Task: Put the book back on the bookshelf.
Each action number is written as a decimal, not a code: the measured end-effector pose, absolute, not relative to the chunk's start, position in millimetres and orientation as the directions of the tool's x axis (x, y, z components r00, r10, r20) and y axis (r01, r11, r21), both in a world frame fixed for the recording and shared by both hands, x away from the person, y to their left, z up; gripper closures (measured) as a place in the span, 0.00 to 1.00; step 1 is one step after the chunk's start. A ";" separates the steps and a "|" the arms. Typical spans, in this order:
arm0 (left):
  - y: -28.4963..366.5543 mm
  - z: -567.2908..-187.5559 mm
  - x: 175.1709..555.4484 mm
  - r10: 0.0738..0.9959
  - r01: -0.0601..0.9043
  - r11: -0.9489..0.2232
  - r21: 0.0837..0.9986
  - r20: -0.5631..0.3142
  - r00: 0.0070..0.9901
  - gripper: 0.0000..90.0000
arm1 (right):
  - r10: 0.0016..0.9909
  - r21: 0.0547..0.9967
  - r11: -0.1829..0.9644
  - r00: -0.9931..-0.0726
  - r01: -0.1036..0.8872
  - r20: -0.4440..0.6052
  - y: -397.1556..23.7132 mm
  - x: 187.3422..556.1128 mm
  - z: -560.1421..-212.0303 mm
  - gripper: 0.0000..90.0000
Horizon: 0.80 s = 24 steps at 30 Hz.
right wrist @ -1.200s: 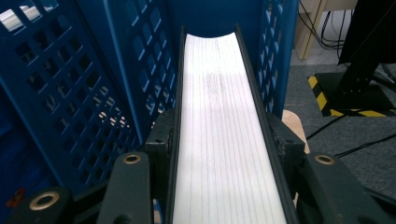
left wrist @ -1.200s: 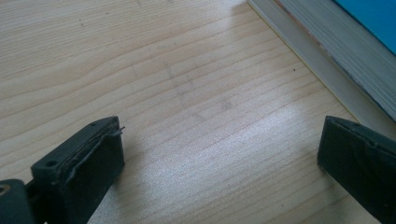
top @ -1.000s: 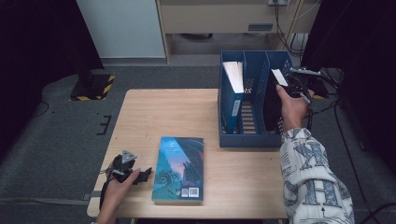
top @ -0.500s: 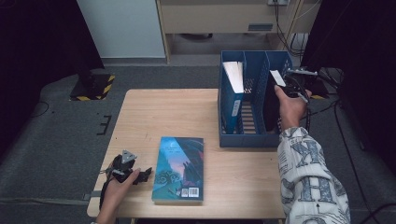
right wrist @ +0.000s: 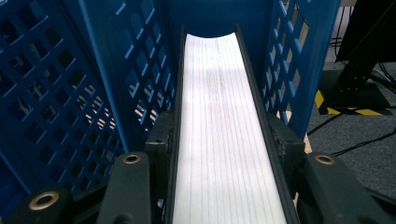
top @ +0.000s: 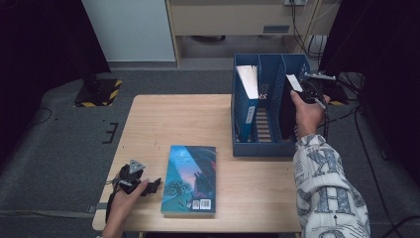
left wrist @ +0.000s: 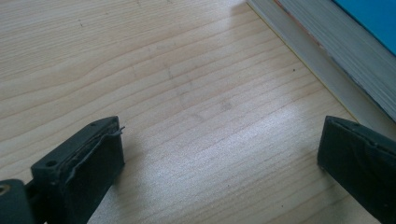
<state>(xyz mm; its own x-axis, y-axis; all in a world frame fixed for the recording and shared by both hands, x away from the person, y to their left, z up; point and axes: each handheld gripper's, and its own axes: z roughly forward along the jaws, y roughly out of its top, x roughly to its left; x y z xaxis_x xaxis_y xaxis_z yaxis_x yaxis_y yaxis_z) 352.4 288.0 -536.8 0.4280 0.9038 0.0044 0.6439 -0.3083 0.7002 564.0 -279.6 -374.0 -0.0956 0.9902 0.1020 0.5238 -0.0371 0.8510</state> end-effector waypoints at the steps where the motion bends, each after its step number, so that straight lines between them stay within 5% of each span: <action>1: 288.0 -536.8 352.4 0.904 0.644 -0.308 0.700 0.005 0.428 0.00 | 0.990 0.851 -0.039 -0.094 0.523 0.103 -279.6 564.2 -374.1 0.59; 24: 287.7 -536.7 352.7 0.903 0.643 -0.310 0.700 0.005 0.430 0.00 | 0.990 0.856 -0.046 -0.089 0.514 0.107 -277.0 567.0 -375.4 0.59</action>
